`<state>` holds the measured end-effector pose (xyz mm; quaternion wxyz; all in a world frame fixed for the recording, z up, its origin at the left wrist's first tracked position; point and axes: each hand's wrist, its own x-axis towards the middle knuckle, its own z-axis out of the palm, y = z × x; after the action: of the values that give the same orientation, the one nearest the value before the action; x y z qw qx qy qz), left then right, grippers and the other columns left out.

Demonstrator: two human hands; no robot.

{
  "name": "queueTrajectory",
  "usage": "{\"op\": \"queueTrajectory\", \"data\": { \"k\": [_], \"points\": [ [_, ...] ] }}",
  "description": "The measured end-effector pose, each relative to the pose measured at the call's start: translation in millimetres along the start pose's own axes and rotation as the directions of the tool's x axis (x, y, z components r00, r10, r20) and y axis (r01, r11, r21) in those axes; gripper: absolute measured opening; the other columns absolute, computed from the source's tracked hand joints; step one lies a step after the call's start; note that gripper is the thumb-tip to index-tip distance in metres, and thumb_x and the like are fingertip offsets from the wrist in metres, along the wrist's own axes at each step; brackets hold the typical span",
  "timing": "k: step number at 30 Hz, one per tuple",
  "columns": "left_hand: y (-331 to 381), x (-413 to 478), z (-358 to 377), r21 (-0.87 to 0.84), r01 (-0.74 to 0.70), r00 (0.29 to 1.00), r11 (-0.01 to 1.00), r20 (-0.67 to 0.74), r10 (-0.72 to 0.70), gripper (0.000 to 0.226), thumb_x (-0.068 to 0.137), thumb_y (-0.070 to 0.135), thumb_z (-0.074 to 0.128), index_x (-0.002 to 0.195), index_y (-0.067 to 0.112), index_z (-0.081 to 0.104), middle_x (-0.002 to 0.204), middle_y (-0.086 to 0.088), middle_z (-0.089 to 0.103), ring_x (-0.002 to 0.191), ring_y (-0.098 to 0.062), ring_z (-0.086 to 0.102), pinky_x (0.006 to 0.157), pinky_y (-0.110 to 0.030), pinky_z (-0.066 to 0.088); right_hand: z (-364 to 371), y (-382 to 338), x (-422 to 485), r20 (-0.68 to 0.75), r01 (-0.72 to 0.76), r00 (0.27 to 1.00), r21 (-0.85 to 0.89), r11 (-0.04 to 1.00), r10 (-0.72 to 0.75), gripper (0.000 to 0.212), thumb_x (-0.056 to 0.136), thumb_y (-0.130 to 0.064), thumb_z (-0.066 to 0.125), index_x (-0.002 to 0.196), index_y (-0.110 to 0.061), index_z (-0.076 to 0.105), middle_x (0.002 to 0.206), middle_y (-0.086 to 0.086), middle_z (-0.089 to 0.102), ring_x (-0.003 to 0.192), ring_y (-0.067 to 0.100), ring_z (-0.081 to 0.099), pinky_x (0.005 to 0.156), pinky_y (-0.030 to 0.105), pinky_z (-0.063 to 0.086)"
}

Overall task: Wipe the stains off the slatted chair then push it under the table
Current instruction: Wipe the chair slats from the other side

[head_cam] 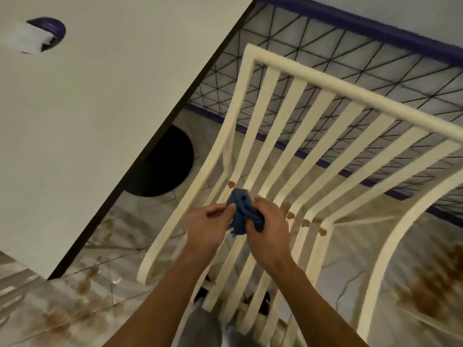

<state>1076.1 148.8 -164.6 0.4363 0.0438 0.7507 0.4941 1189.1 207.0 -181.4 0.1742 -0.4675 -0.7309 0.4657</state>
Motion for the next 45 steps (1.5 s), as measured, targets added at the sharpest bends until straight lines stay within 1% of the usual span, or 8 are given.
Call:
{"op": "queueTrajectory", "data": {
  "k": [4,9,14,17,20,25,33,45],
  "points": [
    [2,28,-4,-0.196,0.173,0.985,0.965,0.063,-0.163,0.037,0.100,0.029,0.050,0.092,0.002,0.072,0.082,-0.015,0.073,0.080,-0.027,0.071,0.065,-0.031,0.058,17,18,16,0.185,-0.085,0.979,0.014,0.996,0.080,0.034,0.085,-0.040,0.072,0.112,-0.030,0.053,0.105,-0.010,0.058,0.091,0.003,0.058,0.075,0.021,0.049],
    [-9,66,-18,-0.076,0.247,0.925,0.966,0.317,-0.211,0.072,0.096,0.063,0.024,0.112,0.007,0.068,0.105,-0.009,0.074,0.102,-0.021,0.069,0.083,-0.034,0.052,23,35,50,0.151,-0.125,0.983,0.100,0.987,0.109,0.037,0.078,-0.024,0.083,0.097,-0.014,0.052,0.083,-0.006,0.060,0.069,-0.005,0.058,0.056,0.010,0.042],
    [-5,94,-17,0.090,0.181,0.867,0.979,0.456,-0.202,0.084,0.091,0.071,0.015,0.111,0.009,0.068,0.106,-0.008,0.074,0.104,-0.016,0.068,0.090,-0.035,0.050,25,55,87,0.272,-0.046,0.962,0.063,0.997,0.027,0.062,0.080,-0.016,0.080,0.130,-0.028,0.046,0.096,-0.009,0.067,0.071,-0.011,0.064,0.056,0.005,0.045],
    [-1,107,-21,0.215,-0.170,0.970,0.962,0.207,0.125,0.051,0.099,0.051,0.039,0.091,0.013,0.072,0.083,-0.002,0.075,0.082,-0.015,0.071,0.083,-0.038,0.056,26,69,104,0.328,-0.022,0.945,0.067,0.998,-0.001,0.047,0.085,-0.017,0.076,0.119,-0.038,0.053,0.096,-0.011,0.071,0.081,-0.001,0.068,0.066,0.011,0.049],
    [-10,137,-38,0.572,-0.464,0.811,0.676,-0.032,0.584,0.024,0.097,0.037,0.053,0.103,0.018,0.065,0.095,0.002,0.069,0.088,-0.012,0.065,0.078,-0.035,0.055,35,89,118,0.325,-0.023,0.946,0.044,0.999,0.008,0.039,0.088,-0.014,0.071,0.119,-0.034,0.057,0.108,-0.007,0.066,0.094,0.003,0.065,0.077,0.014,0.048],
    [-28,161,-36,0.675,-0.339,0.938,0.655,0.191,0.288,0.041,0.099,0.053,0.026,0.111,0.022,0.050,0.087,-0.001,0.063,0.072,-0.015,0.065,0.066,-0.030,0.054,49,112,144,0.300,-0.048,0.952,-0.055,0.997,0.062,0.030,0.090,-0.013,0.068,0.117,-0.024,0.062,0.098,-0.004,0.069,0.086,0.000,0.064,0.071,0.008,0.045],
    [-42,173,-32,0.814,-0.345,0.896,0.467,0.137,0.423,0.046,0.089,0.065,0.012,0.099,0.027,0.035,0.067,0.010,0.046,0.056,-0.004,0.047,0.049,-0.024,0.037,84,133,211,0.218,0.054,0.976,-0.345,0.937,0.024,0.030,0.088,-0.011,0.064,0.117,-0.018,0.067,0.100,0.005,0.070,0.086,0.024,0.067,0.074,0.038,0.059],
    [-47,178,-33,0.810,-0.372,0.884,0.453,0.160,0.439,0.049,0.088,0.068,0.008,0.098,0.029,0.035,0.065,0.005,0.056,0.055,-0.010,0.059,0.058,-0.037,0.058,126,147,230,0.266,0.146,0.963,-0.648,0.748,0.042,0.040,0.083,-0.003,0.063,0.116,-0.025,0.068,0.107,0.005,0.065,0.096,0.029,0.062,0.072,0.031,0.047]
  ]
}}
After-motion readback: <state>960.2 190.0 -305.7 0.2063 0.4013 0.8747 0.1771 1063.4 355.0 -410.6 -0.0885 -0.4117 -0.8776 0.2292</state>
